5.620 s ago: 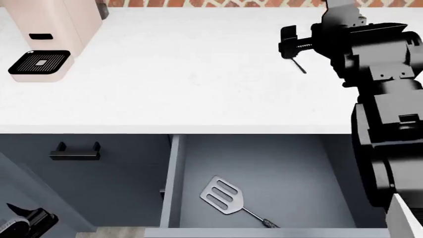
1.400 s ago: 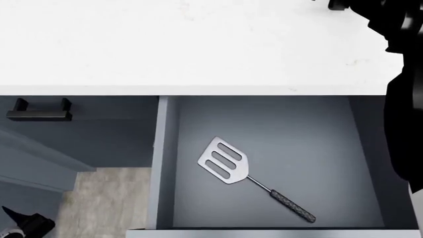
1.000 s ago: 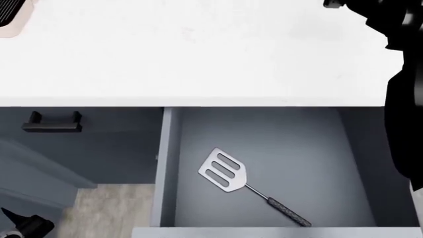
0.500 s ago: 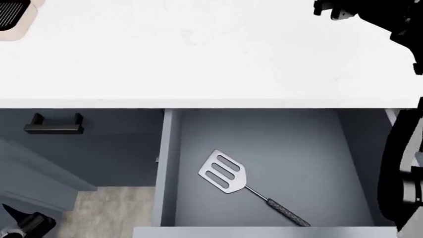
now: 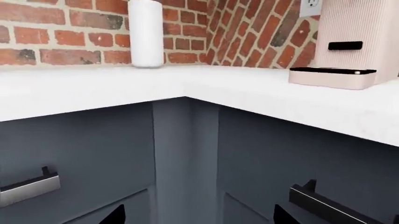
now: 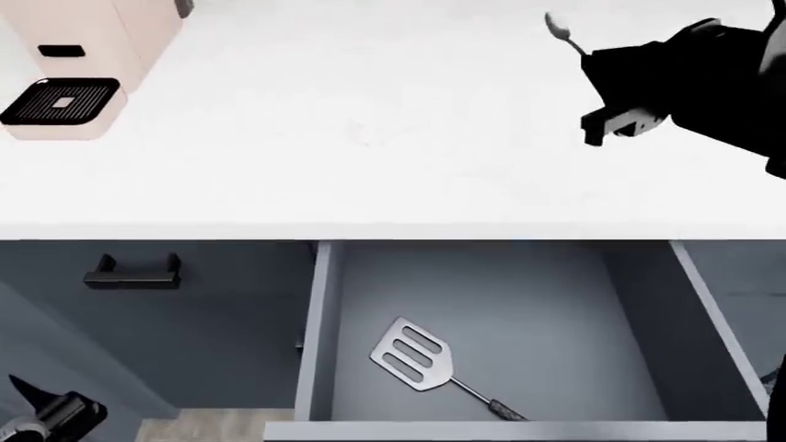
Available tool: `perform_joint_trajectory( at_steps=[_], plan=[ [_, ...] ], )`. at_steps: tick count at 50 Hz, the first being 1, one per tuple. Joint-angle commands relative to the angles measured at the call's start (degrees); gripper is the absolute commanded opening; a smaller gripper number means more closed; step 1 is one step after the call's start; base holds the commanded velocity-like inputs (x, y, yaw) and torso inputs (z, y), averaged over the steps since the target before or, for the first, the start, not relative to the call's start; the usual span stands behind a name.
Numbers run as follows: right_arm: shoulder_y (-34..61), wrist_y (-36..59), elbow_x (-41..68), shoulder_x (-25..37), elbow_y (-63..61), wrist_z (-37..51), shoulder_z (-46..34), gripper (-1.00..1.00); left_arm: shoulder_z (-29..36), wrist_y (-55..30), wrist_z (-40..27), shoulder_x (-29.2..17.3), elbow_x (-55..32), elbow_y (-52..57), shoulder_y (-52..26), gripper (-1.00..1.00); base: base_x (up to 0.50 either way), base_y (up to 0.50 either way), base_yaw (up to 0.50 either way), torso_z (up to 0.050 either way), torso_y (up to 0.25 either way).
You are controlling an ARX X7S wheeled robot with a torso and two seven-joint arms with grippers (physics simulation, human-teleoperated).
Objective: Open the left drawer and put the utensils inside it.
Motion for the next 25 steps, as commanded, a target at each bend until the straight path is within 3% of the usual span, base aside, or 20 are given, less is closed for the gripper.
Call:
perform_joint_trajectory(
  at_steps=[1, 10, 18, 25],
  plan=[
    [-2.12, 2.99, 22.42, 8.15, -6.09, 10.36, -2.35, -1.00, -0.05, 0.33, 0.00, -0.04, 0.02, 0.27, 0.20, 1.00, 0.00, 0.00, 0.00, 0.000, 0.000],
    [-3.99, 2.60, 42.87, 14.63, -7.82, 20.04, -2.14, -1.00, 0.11, 0.58, -0.03, 0.06, 0.38, 0.17, 0.28, 1.00, 0.00, 0.00, 0.00, 0.000, 0.000],
    [-9.74, -2.65, 46.42, 17.85, -16.57, 19.51, 0.59, -1.00, 0.09, 0.87, -0.02, 0.10, 0.40, 0.10, 0.45, 1.00, 0.00, 0.00, 0.00, 0.000, 0.000],
    [-13.20, -1.33, 50.53, 19.79, -20.63, 21.31, 2.04, -1.00, 0.02, 0.90, -0.06, 0.08, 0.27, 0.28, 0.63, 1.00, 0.00, 0.00, 0.00, 0.000, 0.000]
  ],
)
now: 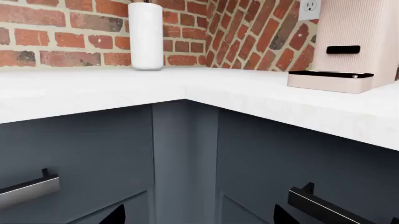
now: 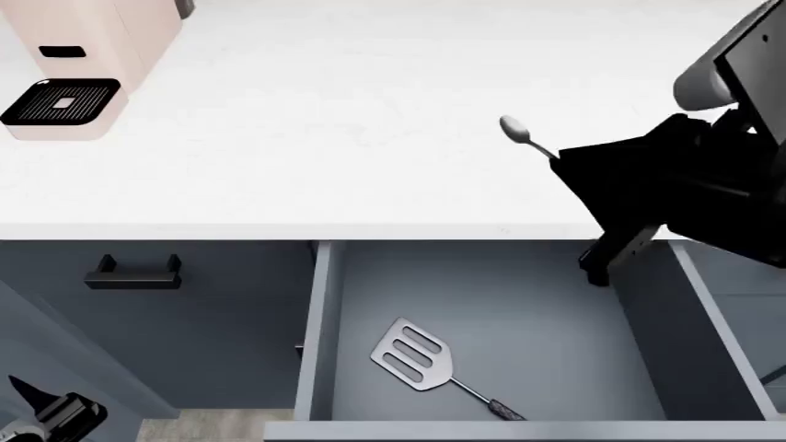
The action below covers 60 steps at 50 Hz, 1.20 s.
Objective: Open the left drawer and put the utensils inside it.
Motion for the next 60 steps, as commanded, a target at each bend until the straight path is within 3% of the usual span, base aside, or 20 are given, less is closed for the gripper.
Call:
perform_joint_trajectory(
  at_steps=[1, 15, 60],
  plan=[
    [-5.34, 0.23, 10.83, 4.20, -6.65, 3.82, 2.34, -1.00, -0.06, 0.19, -0.05, 0.00, -0.03, 0.12, 0.23, 1.00, 0.00, 0.00, 0.00, 0.000, 0.000],
    [-2.41, 0.92, 10.43, 5.52, -4.22, 2.23, -6.54, -1.00, 0.04, -4.52, -1.52, -0.23, -1.25, 0.35, -0.78, 1.00, 0.00, 0.00, 0.00, 0.000, 0.000],
    [4.30, -1.03, 3.54, 7.58, -2.06, -2.00, -26.29, -1.00, -0.47, -1.40, 0.11, -0.20, -2.91, -0.10, 0.25, 1.00, 0.00, 0.00, 0.00, 0.000, 0.000]
  ],
)
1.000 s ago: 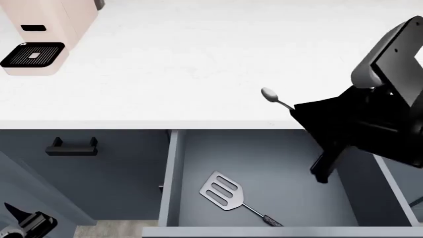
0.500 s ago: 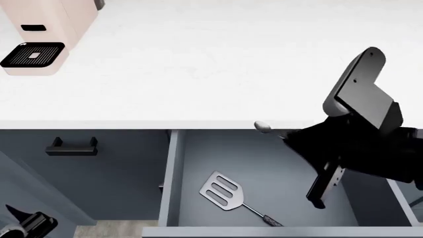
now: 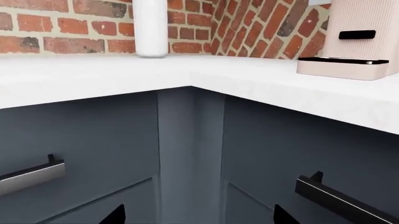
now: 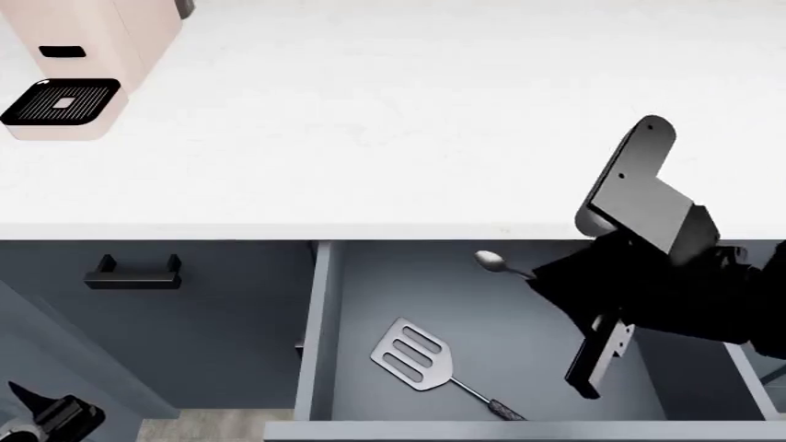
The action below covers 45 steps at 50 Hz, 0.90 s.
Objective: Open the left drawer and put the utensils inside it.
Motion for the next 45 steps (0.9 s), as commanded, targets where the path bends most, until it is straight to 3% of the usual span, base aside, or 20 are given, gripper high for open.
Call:
perform_joint_trajectory(
  at_steps=[1, 45],
  plan=[
    [1.31, -0.95, -2.43, -0.03, 0.97, -1.34, -4.60, -1.00, -0.18, 0.37, 0.11, -0.03, -0.29, 0.00, 0.19, 1.00, 0.00, 0.00, 0.00, 0.000, 0.000],
    [-1.96, -9.48, -11.11, 0.34, 6.66, -5.01, -14.92, -1.00, -0.44, 1.56, 0.30, 0.04, -0.55, -0.85, 0.44, 1.00, 0.00, 0.00, 0.00, 0.000, 0.000]
  ],
)
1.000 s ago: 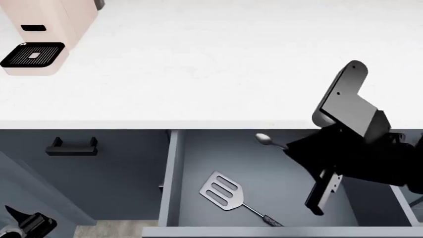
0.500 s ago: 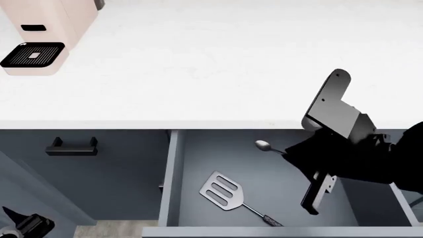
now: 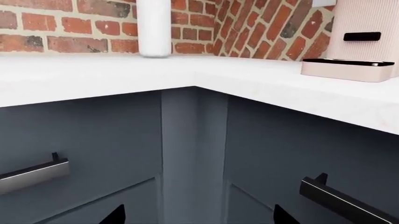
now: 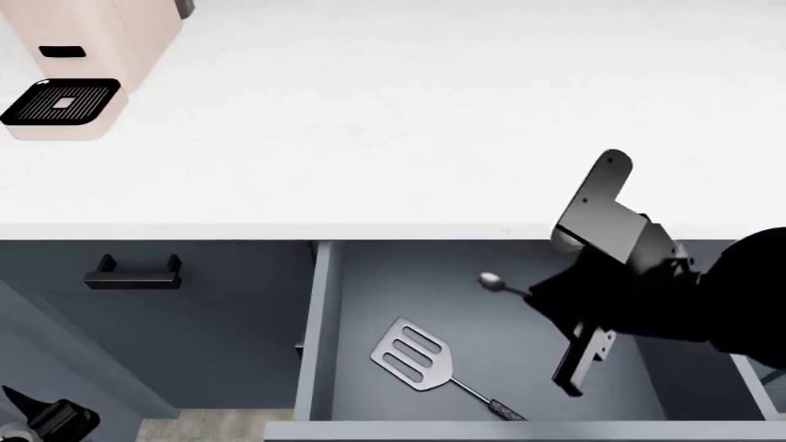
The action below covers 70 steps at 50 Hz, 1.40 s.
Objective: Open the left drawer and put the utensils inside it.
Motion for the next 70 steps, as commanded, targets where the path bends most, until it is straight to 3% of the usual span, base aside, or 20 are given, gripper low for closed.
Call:
perform_joint_trajectory(
  at_steps=[1, 37, 70],
  plan=[
    [-1.35, -2.04, -1.47, 0.33, 1.01, -0.81, -1.74, -1.00, 0.03, -0.07, -0.08, 0.00, -0.05, 0.05, 0.00, 1.00, 0.00, 0.00, 0.00, 0.000, 0.000],
    [-4.90, -1.89, -3.54, -1.70, 7.14, 2.75, -4.44, -1.00, -0.25, 0.63, -0.06, 0.01, -0.21, -0.57, 0.06, 1.00, 0.00, 0.00, 0.00, 0.000, 0.000],
    [-7.08, -6.84, -8.51, -3.54, 14.06, 0.73, -9.39, -1.00, -0.44, 1.33, -0.24, 0.20, -0.04, -1.10, 0.33, 1.00, 0.00, 0.00, 0.00, 0.000, 0.000]
  ],
)
